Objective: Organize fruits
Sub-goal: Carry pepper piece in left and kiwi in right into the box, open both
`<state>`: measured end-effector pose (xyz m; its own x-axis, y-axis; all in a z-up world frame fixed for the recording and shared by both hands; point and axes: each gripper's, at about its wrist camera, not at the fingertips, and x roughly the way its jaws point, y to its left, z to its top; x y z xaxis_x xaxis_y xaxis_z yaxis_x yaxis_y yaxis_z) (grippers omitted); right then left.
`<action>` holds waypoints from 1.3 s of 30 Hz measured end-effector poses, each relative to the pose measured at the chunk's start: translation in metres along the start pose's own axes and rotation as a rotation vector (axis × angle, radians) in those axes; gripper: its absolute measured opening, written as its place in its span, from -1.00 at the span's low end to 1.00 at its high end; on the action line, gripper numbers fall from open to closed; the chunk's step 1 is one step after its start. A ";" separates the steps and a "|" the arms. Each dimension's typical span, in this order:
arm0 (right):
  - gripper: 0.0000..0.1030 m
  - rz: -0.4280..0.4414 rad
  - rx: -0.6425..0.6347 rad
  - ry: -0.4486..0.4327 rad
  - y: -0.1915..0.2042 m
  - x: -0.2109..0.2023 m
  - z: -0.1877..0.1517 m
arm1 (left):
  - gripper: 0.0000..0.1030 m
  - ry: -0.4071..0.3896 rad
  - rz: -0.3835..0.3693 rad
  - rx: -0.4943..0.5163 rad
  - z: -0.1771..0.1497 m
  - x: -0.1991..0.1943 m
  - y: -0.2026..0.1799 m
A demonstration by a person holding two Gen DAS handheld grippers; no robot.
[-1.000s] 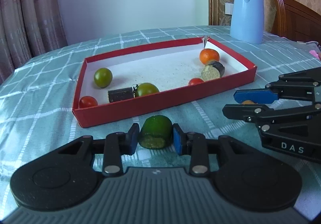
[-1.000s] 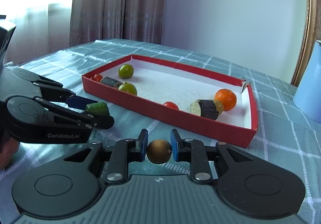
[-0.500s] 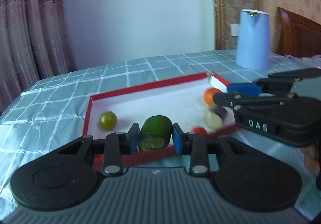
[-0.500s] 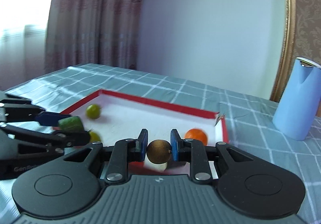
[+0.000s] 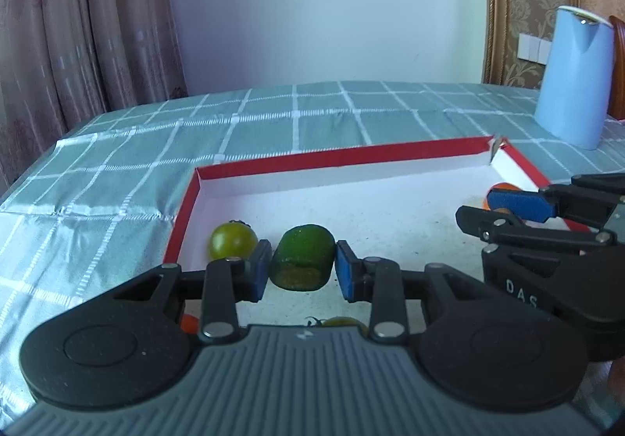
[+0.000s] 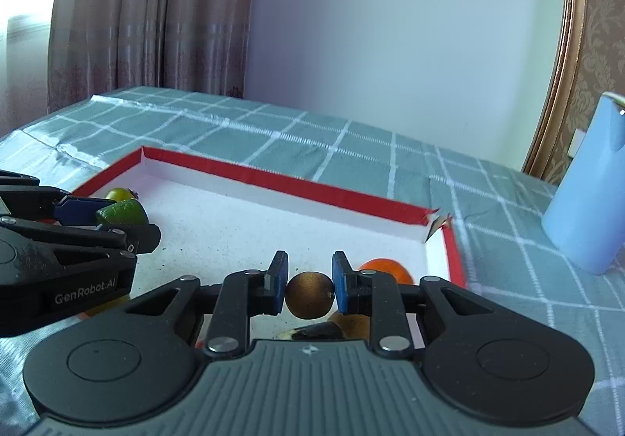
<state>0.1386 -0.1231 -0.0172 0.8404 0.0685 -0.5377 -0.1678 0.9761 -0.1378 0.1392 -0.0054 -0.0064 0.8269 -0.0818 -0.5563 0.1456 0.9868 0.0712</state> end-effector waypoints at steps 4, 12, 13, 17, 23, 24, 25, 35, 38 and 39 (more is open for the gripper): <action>-0.54 0.002 0.002 0.027 0.002 0.009 -0.001 | -0.38 0.024 0.005 0.007 -0.001 0.007 -0.001; -0.54 0.026 0.046 0.066 -0.003 0.017 -0.003 | 0.04 0.020 0.023 0.015 -0.004 0.010 -0.003; -0.54 0.023 0.045 0.063 -0.003 0.016 -0.003 | 0.12 0.007 0.028 0.015 -0.005 0.008 -0.003; -0.53 0.013 0.041 0.058 -0.003 0.014 -0.003 | 0.50 -0.037 0.052 0.022 -0.005 0.002 -0.004; -0.52 0.008 0.097 0.042 -0.013 0.003 -0.006 | 0.56 -0.046 0.056 0.015 -0.008 -0.004 0.000; -0.52 0.003 0.108 0.036 -0.015 0.000 -0.007 | 0.62 -0.051 0.060 0.009 -0.009 -0.007 0.001; -0.52 0.007 0.117 0.031 -0.016 -0.003 -0.008 | 0.64 -0.059 0.061 -0.003 -0.010 -0.010 0.003; -0.43 0.006 0.166 -0.004 -0.023 -0.025 -0.016 | 0.81 -0.086 0.057 -0.015 -0.024 -0.033 0.007; -0.41 0.012 0.190 -0.020 -0.023 -0.037 -0.020 | 0.86 -0.092 0.056 -0.040 -0.028 -0.039 0.012; -0.38 0.019 0.194 -0.027 -0.022 -0.041 -0.021 | 0.87 -0.096 0.057 -0.050 -0.029 -0.041 0.014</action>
<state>0.0966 -0.1520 -0.0096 0.8520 0.0899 -0.5158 -0.0833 0.9959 0.0359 0.0913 0.0160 -0.0066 0.8816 -0.0357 -0.4707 0.0712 0.9958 0.0578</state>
